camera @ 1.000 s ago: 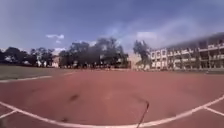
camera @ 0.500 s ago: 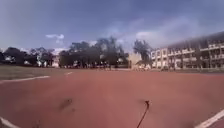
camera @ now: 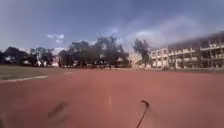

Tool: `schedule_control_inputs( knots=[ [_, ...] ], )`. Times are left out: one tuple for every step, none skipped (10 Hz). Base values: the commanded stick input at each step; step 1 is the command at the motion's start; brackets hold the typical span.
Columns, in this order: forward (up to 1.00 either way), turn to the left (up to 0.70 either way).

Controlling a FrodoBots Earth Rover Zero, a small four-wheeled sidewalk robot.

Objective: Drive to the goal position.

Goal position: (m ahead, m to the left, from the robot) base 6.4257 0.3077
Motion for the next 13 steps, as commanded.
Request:
schedule_control_inputs(
  knots=[
    [0.70,0.00],
    [0.70,0.00],
    [0.70,0.00],
    [0.70,0.00],
    [0.70,0.00],
    [0.70,0.00],
    [0.70,0.00],
    [0.70,0.00],
    [0.70,0.00],
    [0.70,0.00],
    [0.70,0.00],
    [0.70,0.00],
    [0.70,0.00]
  ],
)
